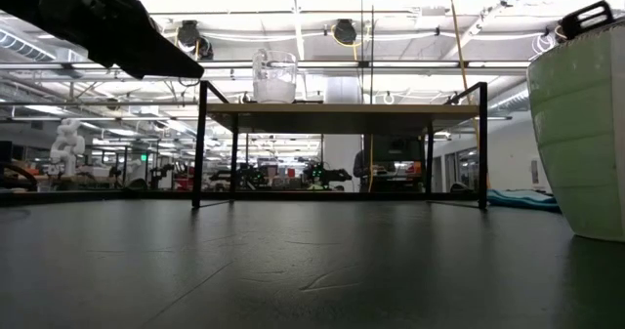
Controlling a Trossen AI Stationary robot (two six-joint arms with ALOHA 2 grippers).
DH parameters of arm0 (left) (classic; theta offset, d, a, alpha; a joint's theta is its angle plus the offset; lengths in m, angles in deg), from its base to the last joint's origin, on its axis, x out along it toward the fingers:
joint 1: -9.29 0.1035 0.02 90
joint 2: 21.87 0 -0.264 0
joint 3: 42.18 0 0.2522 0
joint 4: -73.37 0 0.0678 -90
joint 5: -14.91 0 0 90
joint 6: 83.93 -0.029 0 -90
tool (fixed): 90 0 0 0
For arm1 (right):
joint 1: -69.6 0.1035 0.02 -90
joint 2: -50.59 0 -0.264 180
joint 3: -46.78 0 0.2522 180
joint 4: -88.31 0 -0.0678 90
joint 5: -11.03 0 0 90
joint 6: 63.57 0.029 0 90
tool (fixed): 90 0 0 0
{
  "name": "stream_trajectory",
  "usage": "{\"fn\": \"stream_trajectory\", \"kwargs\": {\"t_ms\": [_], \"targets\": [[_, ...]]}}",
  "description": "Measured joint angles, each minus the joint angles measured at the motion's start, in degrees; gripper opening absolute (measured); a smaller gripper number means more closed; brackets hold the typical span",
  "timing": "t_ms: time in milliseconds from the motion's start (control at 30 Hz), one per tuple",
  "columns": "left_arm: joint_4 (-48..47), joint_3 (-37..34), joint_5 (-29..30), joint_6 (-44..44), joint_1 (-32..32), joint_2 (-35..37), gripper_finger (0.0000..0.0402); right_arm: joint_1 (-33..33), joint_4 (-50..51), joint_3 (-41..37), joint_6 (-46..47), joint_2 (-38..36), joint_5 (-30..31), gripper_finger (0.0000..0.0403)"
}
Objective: Stack small to large cups/mugs on shelf
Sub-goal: Put the gray mug on the shelf
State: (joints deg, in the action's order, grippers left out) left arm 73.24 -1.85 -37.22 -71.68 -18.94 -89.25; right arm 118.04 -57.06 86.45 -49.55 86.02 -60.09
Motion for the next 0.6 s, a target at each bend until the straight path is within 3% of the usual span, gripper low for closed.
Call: {"fn": "stream_trajectory", "kwargs": {"t_ms": [367, 600], "targets": [[0.04, 0.0, 0.07, 1.08, 0.0, -0.04, 0.0008, 12.5, 7.57, 5.81, 14.77, 10.11, 11.19, 0.0], [1.8, 0.0, 0.16, 0.33, 0.02, -1.66, 0.0008, 16.8, 16.32, 9.09, 25.38, 17.23, 24.54, 0.0]]}}
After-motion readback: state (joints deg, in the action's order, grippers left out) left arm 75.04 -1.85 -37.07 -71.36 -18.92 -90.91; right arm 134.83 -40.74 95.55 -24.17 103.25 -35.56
